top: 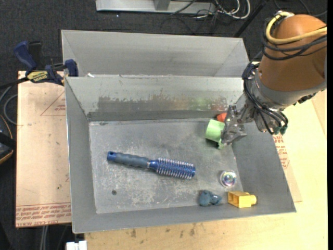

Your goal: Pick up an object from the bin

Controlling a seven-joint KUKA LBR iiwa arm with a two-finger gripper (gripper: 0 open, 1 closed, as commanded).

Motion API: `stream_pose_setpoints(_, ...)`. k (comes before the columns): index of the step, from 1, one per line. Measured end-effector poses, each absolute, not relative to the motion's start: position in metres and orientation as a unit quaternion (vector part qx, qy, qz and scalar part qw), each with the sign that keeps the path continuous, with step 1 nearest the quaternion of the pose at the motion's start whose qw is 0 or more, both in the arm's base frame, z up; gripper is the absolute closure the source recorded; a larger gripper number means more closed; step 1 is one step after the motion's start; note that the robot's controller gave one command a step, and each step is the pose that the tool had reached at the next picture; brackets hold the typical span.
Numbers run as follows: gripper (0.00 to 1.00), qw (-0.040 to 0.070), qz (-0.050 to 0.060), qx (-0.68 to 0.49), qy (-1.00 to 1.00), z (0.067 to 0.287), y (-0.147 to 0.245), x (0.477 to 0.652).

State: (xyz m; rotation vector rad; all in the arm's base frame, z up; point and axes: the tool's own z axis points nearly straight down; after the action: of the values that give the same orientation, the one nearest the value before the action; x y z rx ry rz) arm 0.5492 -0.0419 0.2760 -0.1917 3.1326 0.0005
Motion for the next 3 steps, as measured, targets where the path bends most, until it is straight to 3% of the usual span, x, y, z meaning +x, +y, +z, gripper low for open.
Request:
stream_pose_setpoints(1,0.00,0.002,0.000,-0.061,0.998,0.276,-0.042,0.549)
stream_pose_setpoints(2,0.00,-0.004,0.001,-0.114,0.993,0.147,-0.012,0.525)
stream_pose_setpoints(3,0.00,0.003,-0.001,-0.194,0.981,0.074,0.075,0.537)
